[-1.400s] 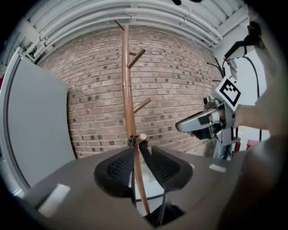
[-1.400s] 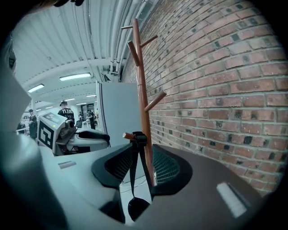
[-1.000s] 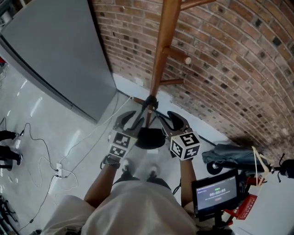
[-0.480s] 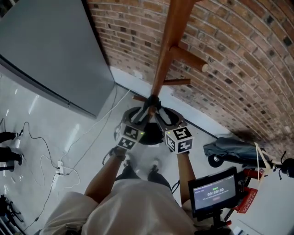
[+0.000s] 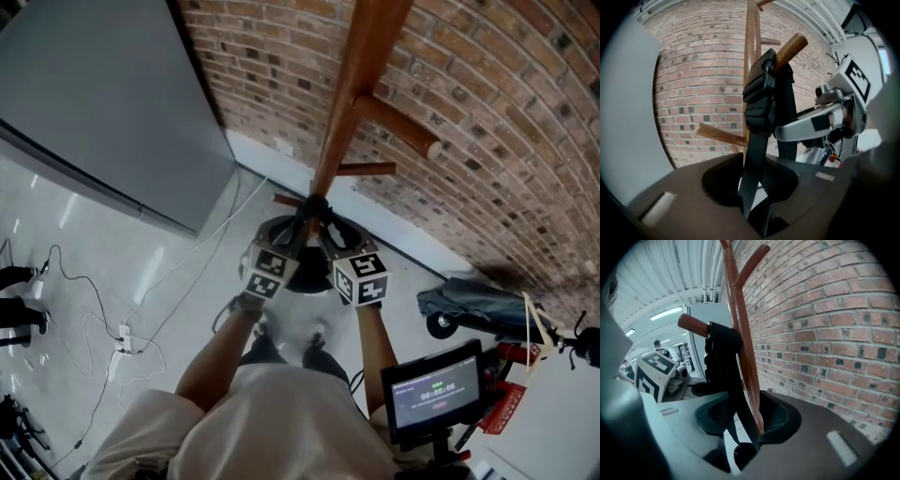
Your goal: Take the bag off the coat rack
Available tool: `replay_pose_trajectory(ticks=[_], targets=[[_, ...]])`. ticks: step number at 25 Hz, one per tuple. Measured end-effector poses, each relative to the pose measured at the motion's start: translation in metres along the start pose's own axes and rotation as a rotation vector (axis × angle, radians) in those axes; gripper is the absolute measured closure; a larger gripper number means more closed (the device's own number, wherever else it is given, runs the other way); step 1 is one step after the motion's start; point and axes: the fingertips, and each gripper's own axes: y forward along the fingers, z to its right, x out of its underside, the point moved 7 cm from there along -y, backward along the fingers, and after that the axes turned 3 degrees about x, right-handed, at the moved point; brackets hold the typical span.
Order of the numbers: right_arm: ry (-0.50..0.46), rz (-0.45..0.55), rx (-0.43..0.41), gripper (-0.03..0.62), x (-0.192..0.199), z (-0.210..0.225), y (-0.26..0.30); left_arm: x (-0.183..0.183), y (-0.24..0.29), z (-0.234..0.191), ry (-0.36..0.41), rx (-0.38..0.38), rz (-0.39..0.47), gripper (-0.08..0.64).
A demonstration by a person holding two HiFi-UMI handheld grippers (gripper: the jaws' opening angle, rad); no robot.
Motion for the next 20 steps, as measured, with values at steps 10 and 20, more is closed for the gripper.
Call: replay_pose_trajectory(ticks=[10,20], targets=[[-0.017,0.011,0.001,0.558,-0.003,-0.004,0.000,-0.002,-0.003,-0.001,-0.026,-0.025,-0.025,0.554],[-0.003,0.007,0.008,0.586,-0.008,-0.003,-0.010,-0.003,-0.010,-0.003,-0.045,-0.030,-0.043,0.555]])
